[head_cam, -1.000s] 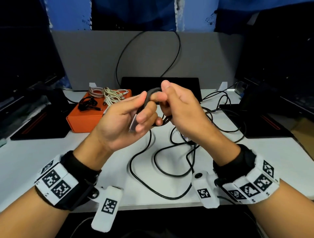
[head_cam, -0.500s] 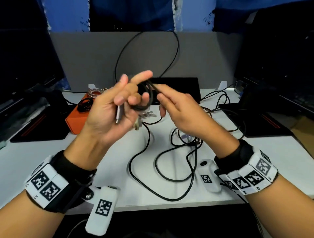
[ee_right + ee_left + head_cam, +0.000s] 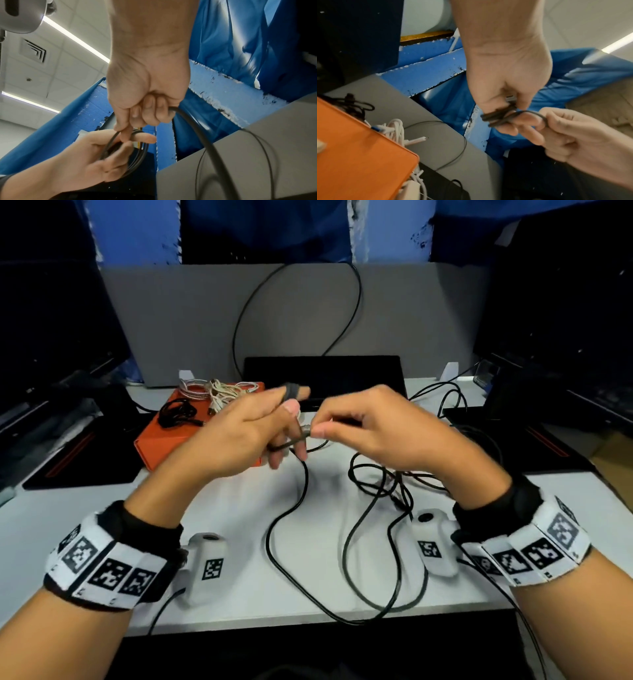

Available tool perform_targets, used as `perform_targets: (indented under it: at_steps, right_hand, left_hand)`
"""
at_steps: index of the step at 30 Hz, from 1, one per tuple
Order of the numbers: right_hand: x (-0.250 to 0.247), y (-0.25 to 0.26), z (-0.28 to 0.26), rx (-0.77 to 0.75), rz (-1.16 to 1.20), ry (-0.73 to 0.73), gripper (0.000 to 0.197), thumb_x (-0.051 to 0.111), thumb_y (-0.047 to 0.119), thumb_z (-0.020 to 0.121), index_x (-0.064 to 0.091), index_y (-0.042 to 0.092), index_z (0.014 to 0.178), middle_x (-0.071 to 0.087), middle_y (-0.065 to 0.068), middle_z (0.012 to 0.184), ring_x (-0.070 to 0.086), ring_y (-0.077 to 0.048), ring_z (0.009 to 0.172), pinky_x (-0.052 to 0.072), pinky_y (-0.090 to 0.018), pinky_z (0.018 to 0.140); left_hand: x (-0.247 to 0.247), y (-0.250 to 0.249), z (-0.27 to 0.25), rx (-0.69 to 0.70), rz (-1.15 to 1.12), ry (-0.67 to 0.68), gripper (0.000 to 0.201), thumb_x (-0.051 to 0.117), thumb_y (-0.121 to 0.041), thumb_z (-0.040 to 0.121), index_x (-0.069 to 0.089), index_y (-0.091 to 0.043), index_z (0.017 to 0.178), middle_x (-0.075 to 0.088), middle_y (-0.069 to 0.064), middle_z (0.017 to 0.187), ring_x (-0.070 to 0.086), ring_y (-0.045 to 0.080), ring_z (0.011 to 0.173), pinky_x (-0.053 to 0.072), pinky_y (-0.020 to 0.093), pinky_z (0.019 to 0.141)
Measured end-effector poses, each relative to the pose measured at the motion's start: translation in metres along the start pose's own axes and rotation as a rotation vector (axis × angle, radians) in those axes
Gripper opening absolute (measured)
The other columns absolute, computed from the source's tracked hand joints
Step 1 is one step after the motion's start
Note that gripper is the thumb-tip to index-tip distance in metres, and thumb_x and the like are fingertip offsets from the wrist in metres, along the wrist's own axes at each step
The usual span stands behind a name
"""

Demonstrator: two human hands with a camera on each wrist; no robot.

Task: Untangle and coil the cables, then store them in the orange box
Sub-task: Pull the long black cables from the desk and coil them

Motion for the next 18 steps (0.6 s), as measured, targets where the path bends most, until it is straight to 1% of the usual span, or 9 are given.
perform_targets:
  at_steps: [2, 3, 5, 6, 8, 10, 12, 14, 18]
  right_hand:
    - [-0.013, -0.005, 0.002, 0.013, 0.048, -0.104, 0.014, 0.070, 0.031, 0.098, 0.077, 0.021, 0.091, 0.066, 0.016, 0.069, 0.058, -0.004, 0.065, 0.041, -0.024, 0.062]
    - [-0.017, -0.007, 0.002, 0.017, 0.060, -0.139, 0.015, 0.072, 0.032, 0.096, 0.076, 0.020, 0.089, 0.066, 0.012, 0.069, 0.056, -0.006, 0.064, 0.042, -0.026, 0.061]
    - [-0.026, -0.011, 0.002, 0.034, 0.100, -0.190, 0.019, 0.074, 0.035, 0.093, 0.075, 0.018, 0.086, 0.065, 0.007, 0.068, 0.051, -0.009, 0.060, 0.039, -0.026, 0.059]
    - [-0.031, -0.013, 0.000, 0.049, 0.110, -0.210, 0.021, 0.073, 0.037, 0.093, 0.075, 0.018, 0.085, 0.063, 0.006, 0.066, 0.047, -0.009, 0.058, 0.037, -0.024, 0.057]
    - [-0.040, -0.023, 0.000, 0.101, 0.082, -0.241, 0.022, 0.070, 0.039, 0.095, 0.072, 0.020, 0.084, 0.058, 0.004, 0.064, 0.044, -0.006, 0.057, 0.034, -0.018, 0.055]
    - [-0.049, -0.045, 0.000, 0.169, 0.044, -0.254, 0.023, 0.066, 0.039, 0.098, 0.070, 0.020, 0.086, 0.051, 0.008, 0.062, 0.042, -0.004, 0.057, 0.033, -0.016, 0.055]
    - [-0.054, -0.076, -0.001, 0.257, -0.016, -0.209, 0.023, 0.063, 0.039, 0.100, 0.067, 0.021, 0.086, 0.052, 0.009, 0.063, 0.043, -0.004, 0.056, 0.036, -0.022, 0.057]
    - [-0.054, -0.110, -0.005, 0.378, -0.155, -0.100, 0.024, 0.062, 0.039, 0.100, 0.064, 0.021, 0.085, 0.062, 0.005, 0.069, 0.052, -0.012, 0.060, 0.041, -0.031, 0.060]
    - [-0.055, -0.163, -0.027, 0.580, -0.352, 0.015, 0.017, 0.059, 0.025, 0.101, 0.062, 0.026, 0.085, 0.071, 0.007, 0.083, 0.067, -0.026, 0.089, 0.053, -0.041, 0.080]
  left_hand:
    - [0.006, -0.004, -0.002, -0.002, -0.078, 0.125, 0.046, 0.039, -0.039, 0.107, 0.064, -0.011, 0.080, 0.061, 0.016, 0.064, 0.043, 0.033, 0.052, 0.038, 0.041, 0.055]
    - [0.008, -0.005, -0.003, 0.003, -0.104, 0.159, 0.051, 0.039, -0.039, 0.107, 0.061, -0.002, 0.079, 0.054, 0.014, 0.058, 0.039, 0.036, 0.053, 0.036, 0.040, 0.055]
    - [0.009, -0.006, -0.005, 0.010, -0.230, 0.200, 0.050, 0.044, -0.035, 0.105, 0.063, 0.010, 0.092, 0.039, 0.002, 0.050, 0.034, 0.038, 0.053, 0.038, 0.037, 0.059]
    - [0.007, -0.006, -0.006, 0.000, -0.328, 0.188, 0.044, 0.046, -0.032, 0.103, 0.065, 0.007, 0.097, 0.035, -0.002, 0.048, 0.033, 0.033, 0.050, 0.040, 0.036, 0.061]
    - [-0.010, -0.005, -0.003, -0.020, -0.567, 0.032, 0.031, 0.044, -0.026, 0.104, 0.065, -0.008, 0.091, 0.033, -0.008, 0.047, 0.032, 0.018, 0.040, 0.043, 0.030, 0.055]
    - [-0.036, 0.006, 0.000, -0.018, -0.843, -0.189, 0.032, 0.037, -0.025, 0.109, 0.058, -0.016, 0.087, 0.034, -0.012, 0.046, 0.028, 0.003, 0.035, 0.041, 0.021, 0.050]
    - [-0.056, 0.018, 0.002, -0.005, -1.056, -0.340, 0.033, 0.034, -0.026, 0.111, 0.055, -0.018, 0.088, 0.035, -0.011, 0.046, 0.029, 0.004, 0.035, 0.038, 0.017, 0.053]
    - [-0.070, 0.030, 0.001, 0.005, -1.176, -0.441, 0.032, 0.035, -0.024, 0.111, 0.056, -0.018, 0.087, 0.036, -0.010, 0.048, 0.029, 0.006, 0.037, 0.037, 0.017, 0.056]
    - [-0.086, 0.044, -0.003, 0.024, -1.252, -0.555, 0.033, 0.038, -0.022, 0.111, 0.058, -0.017, 0.084, 0.035, -0.009, 0.050, 0.027, 0.007, 0.039, 0.037, 0.018, 0.056]
Point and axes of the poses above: each hand's wrist, its own z-axis towards the middle knuckle, its own x-axis out of the palm, y = z × x, the point moved 7 cm from there along z, towards the middle knuckle
